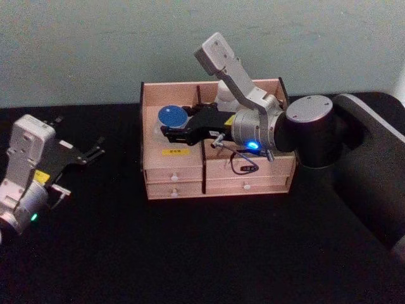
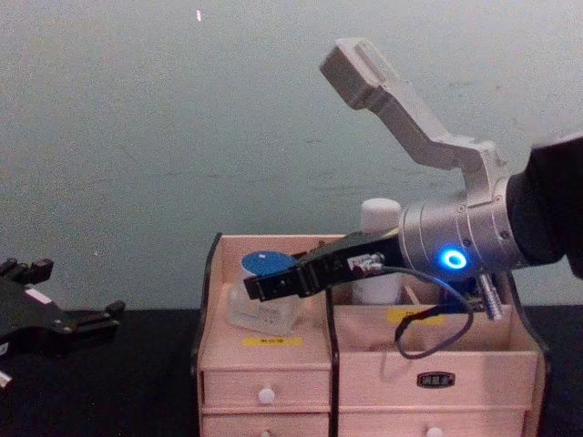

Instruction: Pick up the facial cleanser and watermelon frost from the table and place them into the tiered storage box.

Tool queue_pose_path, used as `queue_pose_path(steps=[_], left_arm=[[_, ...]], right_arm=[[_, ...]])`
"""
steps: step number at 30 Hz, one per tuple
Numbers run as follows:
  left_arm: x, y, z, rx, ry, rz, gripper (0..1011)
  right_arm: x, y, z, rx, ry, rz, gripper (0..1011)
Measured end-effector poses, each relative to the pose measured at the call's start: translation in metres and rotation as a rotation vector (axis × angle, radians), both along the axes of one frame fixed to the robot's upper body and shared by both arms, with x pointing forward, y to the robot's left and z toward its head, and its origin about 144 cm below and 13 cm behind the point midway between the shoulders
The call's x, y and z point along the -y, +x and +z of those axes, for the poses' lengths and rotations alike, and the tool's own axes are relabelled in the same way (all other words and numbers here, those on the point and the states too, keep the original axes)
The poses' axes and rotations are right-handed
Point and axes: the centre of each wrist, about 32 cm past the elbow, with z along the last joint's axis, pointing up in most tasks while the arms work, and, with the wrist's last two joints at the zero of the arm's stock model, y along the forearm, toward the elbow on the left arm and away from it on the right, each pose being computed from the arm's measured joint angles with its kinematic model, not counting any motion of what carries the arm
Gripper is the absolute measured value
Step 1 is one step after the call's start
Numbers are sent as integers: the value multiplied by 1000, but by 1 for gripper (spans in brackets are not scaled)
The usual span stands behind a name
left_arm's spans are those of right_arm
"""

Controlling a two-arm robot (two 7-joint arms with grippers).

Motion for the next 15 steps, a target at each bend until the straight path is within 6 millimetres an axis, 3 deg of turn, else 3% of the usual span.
queue_pose_path(steps=[9,15], left_arm=[[0,0,0,0,0,0,1001],[0,0,0,0,0,0,1001]], right_arm=[[0,0,0,-1,1,0,965],[1,0,0,-1,2,0,1000]])
